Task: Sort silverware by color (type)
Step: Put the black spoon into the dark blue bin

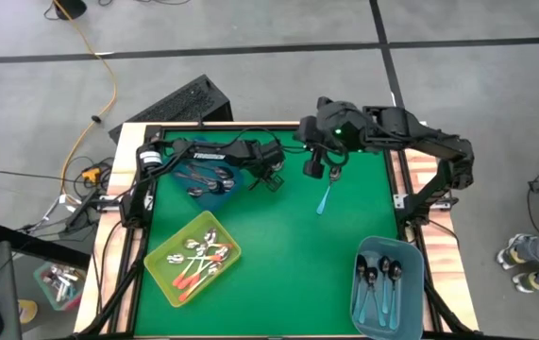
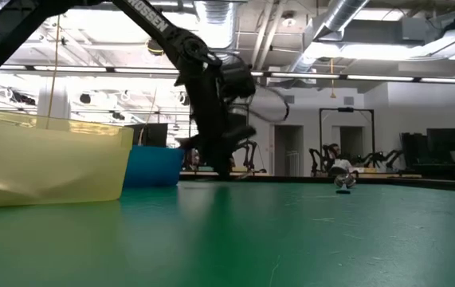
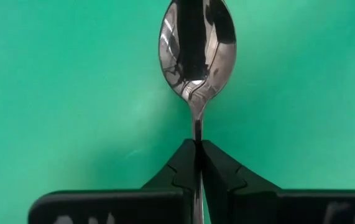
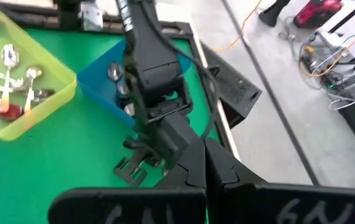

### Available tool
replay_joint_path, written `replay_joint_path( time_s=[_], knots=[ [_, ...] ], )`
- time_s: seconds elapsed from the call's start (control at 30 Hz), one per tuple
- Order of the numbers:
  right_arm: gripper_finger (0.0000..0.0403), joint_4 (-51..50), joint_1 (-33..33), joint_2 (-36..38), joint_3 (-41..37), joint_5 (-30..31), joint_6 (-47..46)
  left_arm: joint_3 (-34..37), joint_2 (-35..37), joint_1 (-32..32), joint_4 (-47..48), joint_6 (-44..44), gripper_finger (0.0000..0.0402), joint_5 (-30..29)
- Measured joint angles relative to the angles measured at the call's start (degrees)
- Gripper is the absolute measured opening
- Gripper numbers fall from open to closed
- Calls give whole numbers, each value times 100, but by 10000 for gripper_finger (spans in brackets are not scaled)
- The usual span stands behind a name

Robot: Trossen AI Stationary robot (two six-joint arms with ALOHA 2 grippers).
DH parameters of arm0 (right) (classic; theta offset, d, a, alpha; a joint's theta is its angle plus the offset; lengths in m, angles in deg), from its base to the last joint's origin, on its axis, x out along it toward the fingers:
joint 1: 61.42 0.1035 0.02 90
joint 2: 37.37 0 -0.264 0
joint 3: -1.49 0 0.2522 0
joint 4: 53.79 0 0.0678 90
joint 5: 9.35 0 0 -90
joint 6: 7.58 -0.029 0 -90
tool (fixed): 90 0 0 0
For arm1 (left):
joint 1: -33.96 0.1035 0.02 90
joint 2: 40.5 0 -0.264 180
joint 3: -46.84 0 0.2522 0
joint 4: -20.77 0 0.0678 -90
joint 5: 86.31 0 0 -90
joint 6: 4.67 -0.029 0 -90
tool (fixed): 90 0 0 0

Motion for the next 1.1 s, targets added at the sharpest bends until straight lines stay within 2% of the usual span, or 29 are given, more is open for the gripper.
replay_joint_path(
  time_s=[0.3, 0.47, 0.67, 0.8, 1.0, 1.1],
  knots=[
    [5, 151, 85, 586, -2, 605, -235, -9, 712, 48, -603, -40, 0, 313],
    [5, 125, 83, 962, -2, 703, -446, -17, 1486, -1, -685, -361, 0, 586],
    [5, 96, 157, 1440, -1, 722, -322, -25, 2741, -284, -711, -813, 0, 1096],
    [5, -77, 431, 1604, 2, 282, 33, -26, 3512, -599, -415, -1041, 0, 1658],
    [5, -42, 922, 1496, 0, -249, 30, -28, 4409, -1297, 293, -1380, 0, 1838],
    [14, 24, 1226, 1242, 2, -487, 243, -28, 4746, -1782, 344, -1533, 0, 2062]
  ],
)
